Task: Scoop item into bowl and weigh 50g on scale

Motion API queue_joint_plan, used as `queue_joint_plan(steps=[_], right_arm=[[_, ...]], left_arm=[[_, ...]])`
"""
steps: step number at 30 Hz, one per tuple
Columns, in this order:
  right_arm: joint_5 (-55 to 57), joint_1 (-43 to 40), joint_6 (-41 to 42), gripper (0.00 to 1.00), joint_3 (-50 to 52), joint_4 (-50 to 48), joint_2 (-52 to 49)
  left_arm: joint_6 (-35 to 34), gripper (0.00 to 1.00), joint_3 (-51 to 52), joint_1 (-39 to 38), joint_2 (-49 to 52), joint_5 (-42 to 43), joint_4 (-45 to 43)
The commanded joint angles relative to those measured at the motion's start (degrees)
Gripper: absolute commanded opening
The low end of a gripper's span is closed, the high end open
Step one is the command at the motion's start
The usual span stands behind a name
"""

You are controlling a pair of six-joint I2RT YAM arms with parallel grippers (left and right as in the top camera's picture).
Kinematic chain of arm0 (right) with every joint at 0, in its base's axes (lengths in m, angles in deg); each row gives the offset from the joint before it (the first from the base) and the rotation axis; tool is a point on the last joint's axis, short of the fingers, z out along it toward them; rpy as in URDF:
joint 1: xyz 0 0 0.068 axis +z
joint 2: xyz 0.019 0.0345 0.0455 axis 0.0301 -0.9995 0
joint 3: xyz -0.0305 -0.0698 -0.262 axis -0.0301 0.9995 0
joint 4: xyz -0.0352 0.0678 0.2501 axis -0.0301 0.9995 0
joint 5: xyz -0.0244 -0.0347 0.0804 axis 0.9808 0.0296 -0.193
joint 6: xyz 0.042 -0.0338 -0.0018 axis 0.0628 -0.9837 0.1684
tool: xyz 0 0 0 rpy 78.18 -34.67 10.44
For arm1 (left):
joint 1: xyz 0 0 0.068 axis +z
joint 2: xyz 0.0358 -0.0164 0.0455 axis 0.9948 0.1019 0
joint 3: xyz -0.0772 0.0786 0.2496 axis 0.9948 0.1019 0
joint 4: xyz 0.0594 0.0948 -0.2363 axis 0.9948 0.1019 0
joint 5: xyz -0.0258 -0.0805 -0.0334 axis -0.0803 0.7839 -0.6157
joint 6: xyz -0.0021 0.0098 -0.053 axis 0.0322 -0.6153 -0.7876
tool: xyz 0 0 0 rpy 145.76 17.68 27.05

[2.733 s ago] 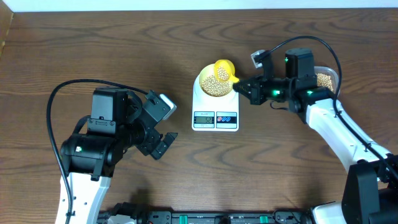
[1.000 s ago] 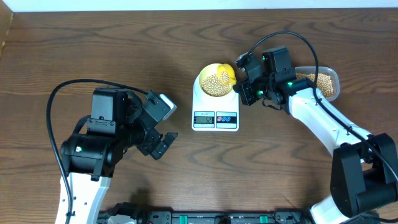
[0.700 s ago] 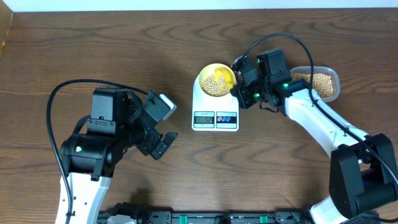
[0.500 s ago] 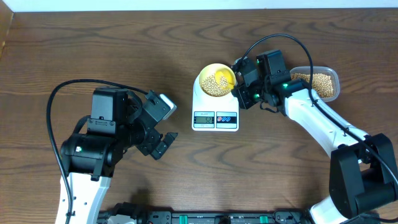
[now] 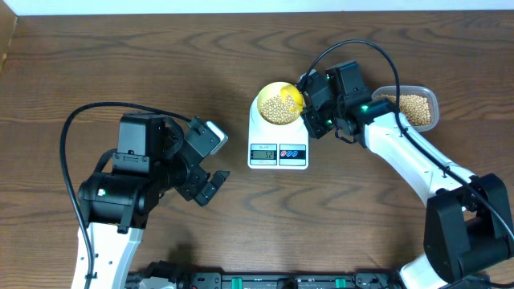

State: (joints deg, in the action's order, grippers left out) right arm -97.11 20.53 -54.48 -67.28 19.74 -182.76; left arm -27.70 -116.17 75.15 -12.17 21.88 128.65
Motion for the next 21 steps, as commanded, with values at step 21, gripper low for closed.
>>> queue_joint_plan(steps=[21], right_arm=[[2.84, 4.20, -3.43, 0.01, -1.27, 0.02, -1.55]], left_arm=[[0.98, 0.99, -1.09, 0.31, 0.02, -0.13, 0.11]])
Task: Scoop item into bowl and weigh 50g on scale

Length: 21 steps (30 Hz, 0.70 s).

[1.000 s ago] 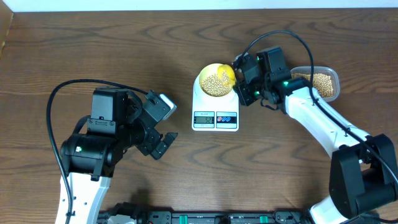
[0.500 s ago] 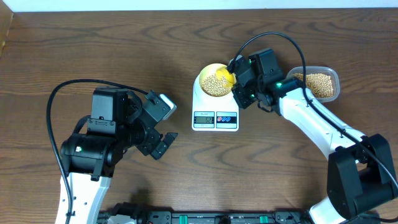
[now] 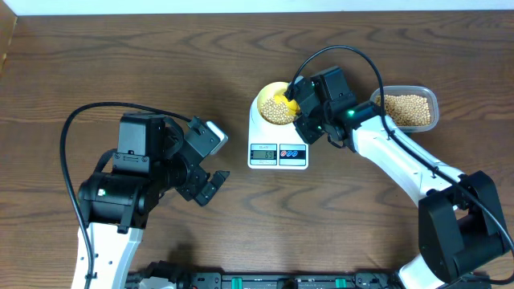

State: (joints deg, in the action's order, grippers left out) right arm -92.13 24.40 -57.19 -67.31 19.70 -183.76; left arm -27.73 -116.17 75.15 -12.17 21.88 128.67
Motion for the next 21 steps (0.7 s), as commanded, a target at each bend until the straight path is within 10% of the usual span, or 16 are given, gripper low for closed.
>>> queue_joint_plan(steps=[1, 21], right_arm=[[-2.99, 0.26, -0.52, 0.01, -1.25, 0.11, -0.55], [-15.61, -2.25, 9.92, 0.01, -1.25, 0.28, -0.55]], left_arm=[[1.01, 0.99, -1.09, 0.31, 0.02, -0.13, 0.09], [1.01, 0.99, -1.09, 0.31, 0.02, -0.13, 0.09]])
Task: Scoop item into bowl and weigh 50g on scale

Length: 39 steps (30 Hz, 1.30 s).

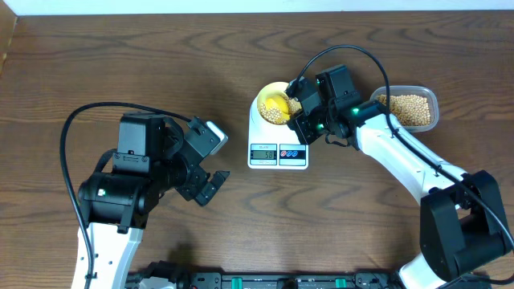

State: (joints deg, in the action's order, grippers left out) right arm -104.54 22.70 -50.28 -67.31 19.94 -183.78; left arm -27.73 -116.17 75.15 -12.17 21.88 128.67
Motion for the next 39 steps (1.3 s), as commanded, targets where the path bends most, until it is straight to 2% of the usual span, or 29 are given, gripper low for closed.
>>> queue_joint_plan(steps=[1, 5, 9, 24, 39], right_arm=[[-3.17, -0.68, 3.45, 0.01, -1.25, 0.09, -0.50], [-1.44, -0.76, 3.23, 0.01, -1.25, -0.20, -0.52], [6.23, -0.81, 1.16, 0.01, -1.44, -1.84, -0.50], [15.06, 0.92, -10.14, 0.01, -3.17, -0.98, -0.52], [21.33, 5.70, -16.72, 0.01, -3.23, -0.79, -3.82]], left_arm=[[1.01, 0.99, -1.09, 0.31, 0.02, -0.13, 0.09], [1.01, 0.99, -1.09, 0.31, 0.02, -0.13, 0.09], [1.01, 0.99, -1.09, 0.31, 0.02, -0.11, 0.09], [1.01, 0.99, -1.09, 0.31, 0.02, -0.11, 0.09], [1.01, 0.99, -1.09, 0.31, 0.02, -0.13, 0.09]])
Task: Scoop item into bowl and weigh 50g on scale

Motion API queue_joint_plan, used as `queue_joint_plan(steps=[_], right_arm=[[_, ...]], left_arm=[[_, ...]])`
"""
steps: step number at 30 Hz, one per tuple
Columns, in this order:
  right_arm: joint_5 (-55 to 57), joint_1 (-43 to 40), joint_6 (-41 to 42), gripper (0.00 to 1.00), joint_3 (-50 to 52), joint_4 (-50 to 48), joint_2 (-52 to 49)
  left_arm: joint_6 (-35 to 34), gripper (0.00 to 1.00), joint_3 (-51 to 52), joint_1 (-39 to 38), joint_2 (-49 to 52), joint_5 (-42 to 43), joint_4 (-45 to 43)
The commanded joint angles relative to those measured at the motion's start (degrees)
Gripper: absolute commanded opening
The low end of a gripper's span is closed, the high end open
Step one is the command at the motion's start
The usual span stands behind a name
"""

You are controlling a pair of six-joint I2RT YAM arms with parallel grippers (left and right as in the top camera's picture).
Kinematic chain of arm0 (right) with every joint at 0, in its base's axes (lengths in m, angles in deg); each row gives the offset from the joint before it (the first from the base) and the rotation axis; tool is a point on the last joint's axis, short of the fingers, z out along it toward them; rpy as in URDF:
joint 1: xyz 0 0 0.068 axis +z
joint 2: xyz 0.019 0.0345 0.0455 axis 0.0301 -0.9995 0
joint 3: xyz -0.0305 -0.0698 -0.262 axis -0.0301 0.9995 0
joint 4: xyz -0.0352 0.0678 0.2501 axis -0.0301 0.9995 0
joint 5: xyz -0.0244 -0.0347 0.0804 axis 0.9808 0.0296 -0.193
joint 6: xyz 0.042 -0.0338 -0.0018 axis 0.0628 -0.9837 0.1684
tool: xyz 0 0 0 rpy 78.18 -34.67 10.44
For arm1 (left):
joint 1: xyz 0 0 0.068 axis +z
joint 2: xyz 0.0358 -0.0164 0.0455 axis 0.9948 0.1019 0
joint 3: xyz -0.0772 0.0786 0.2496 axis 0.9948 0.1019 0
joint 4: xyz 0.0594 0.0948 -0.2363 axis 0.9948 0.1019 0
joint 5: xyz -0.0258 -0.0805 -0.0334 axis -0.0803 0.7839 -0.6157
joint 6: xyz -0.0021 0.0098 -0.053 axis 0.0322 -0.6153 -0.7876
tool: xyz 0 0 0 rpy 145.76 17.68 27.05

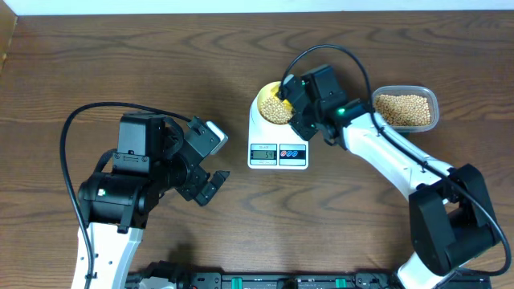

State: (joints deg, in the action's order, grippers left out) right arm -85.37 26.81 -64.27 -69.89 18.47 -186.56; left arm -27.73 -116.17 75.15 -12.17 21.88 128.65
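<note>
A white bowl [271, 111] of tan beans stands on the white scale [278, 143] at the table's middle. My right gripper [291, 98] hangs over the bowl's right half, shut on a yellow scoop [271, 89]. Only a sliver of the scoop shows at the bowl's far rim; the wrist hides the rest and the fingers. The scale's display [264, 152] is lit, but its figures are too small to read. My left gripper [210, 183] is open and holds nothing, well to the left of the scale.
A clear tub [405, 110] of the same beans sits right of the scale, beside the right forearm. The left arm's black body [132, 181] takes up the near left. A black cable loops above the right wrist.
The right wrist has shifted a little left and farther over the bowl, and less of the yellow scoop shows, now at the far rim. The left arm has not moved.
The scoop first sat over the bowl's right side, full of beans. Then it was farther left over the bowl, showing yellow with few beans in it. It stayed over the bowl's left part, and now the wrist hides most of it. The left arm never moved.
</note>
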Motion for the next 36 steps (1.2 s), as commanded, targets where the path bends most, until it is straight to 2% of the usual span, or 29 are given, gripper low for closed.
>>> queue_joint_plan(steps=[1, 13, 20, 25, 30, 36], right_arm=[[2.12, 1.88, -2.69, 0.01, -0.74, 1.01, -1.05], [0.02, 0.61, 0.22, 0.01, -3.43, 4.48, -1.03], [-8.98, -2.01, 0.57, 0.01, -4.74, 7.04, -1.03], [-9.16, -2.19, -0.72, 0.01, -4.74, 8.41, -1.03], [-4.28, -1.86, -2.08, 0.01, -4.74, 8.35, -1.03], [-8.90, -1.86, -2.03, 0.01, -5.05, 8.61, -1.03]], left_arm=[[1.01, 0.99, -1.09, 0.31, 0.02, -0.13, 0.11], [1.01, 0.99, -1.09, 0.31, 0.02, -0.13, 0.11], [1.01, 0.99, -1.09, 0.31, 0.02, -0.13, 0.11], [1.01, 0.99, -1.09, 0.31, 0.02, -0.13, 0.11], [1.01, 0.99, -1.09, 0.31, 0.02, -0.13, 0.11], [1.01, 0.99, -1.09, 0.31, 0.02, -0.13, 0.11]])
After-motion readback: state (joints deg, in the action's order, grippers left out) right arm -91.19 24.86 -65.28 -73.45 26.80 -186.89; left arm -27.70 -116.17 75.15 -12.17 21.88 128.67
